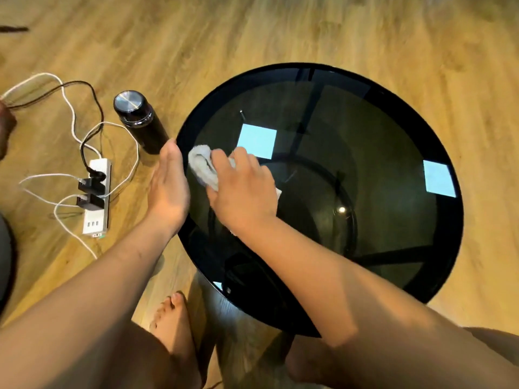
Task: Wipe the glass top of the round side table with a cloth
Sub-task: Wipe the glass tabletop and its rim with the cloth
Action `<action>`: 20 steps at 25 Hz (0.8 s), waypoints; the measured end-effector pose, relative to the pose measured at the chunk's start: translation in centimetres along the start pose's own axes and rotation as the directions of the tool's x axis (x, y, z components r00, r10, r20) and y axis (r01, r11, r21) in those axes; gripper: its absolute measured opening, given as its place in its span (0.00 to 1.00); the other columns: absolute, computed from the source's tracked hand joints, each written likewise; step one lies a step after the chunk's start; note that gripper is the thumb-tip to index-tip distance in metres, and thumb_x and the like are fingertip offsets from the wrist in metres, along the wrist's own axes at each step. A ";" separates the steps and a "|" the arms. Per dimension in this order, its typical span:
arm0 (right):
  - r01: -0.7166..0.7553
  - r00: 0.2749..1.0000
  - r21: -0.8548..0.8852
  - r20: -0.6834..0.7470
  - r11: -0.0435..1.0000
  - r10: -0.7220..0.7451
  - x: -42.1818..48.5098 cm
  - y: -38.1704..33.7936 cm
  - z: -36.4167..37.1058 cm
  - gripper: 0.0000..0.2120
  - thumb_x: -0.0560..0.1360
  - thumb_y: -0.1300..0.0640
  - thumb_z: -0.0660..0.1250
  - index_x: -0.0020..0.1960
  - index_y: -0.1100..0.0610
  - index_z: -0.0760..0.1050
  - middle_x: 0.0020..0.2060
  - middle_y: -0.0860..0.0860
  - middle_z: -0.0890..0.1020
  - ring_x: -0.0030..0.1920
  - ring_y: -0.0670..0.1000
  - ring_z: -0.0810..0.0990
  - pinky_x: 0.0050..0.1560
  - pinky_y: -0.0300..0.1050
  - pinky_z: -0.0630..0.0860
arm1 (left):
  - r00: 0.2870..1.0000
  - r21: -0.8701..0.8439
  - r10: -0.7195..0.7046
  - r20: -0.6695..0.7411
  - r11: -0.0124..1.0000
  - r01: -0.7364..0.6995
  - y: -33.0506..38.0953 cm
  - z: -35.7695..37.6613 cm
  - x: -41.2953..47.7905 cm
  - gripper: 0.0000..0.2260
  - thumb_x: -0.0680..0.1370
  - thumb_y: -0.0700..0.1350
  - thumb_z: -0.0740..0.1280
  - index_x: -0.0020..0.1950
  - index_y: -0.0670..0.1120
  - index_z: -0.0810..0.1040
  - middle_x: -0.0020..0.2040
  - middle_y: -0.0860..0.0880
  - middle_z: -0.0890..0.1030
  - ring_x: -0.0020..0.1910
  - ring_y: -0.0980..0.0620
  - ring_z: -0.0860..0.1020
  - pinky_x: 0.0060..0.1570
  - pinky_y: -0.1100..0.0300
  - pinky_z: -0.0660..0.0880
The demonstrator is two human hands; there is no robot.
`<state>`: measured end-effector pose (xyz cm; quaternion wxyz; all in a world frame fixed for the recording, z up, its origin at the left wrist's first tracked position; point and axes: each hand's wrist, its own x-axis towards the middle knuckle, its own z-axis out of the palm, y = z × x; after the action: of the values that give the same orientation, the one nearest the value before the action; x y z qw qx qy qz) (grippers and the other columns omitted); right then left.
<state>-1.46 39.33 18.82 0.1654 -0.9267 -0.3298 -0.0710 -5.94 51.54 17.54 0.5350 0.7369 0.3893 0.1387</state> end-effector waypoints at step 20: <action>-0.630 0.772 -0.252 -0.094 0.735 0.629 4.6 31.8 -8.1 0.26 0.77 0.45 0.56 0.68 0.60 0.68 0.64 0.66 0.71 0.62 0.68 0.72 0.62 0.57 0.69 | 1.000 0.050 0.004 -0.002 0.999 -0.004 1.1 0.2 0.4 0.20 0.80 0.58 0.48 0.60 0.51 0.74 0.53 0.49 0.75 0.53 0.49 0.72 0.51 0.56 0.68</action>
<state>22.10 16.02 19.27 0.0526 -0.9969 0.0159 -0.0563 -5.12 51.57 18.33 0.5158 0.7506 0.3917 0.1310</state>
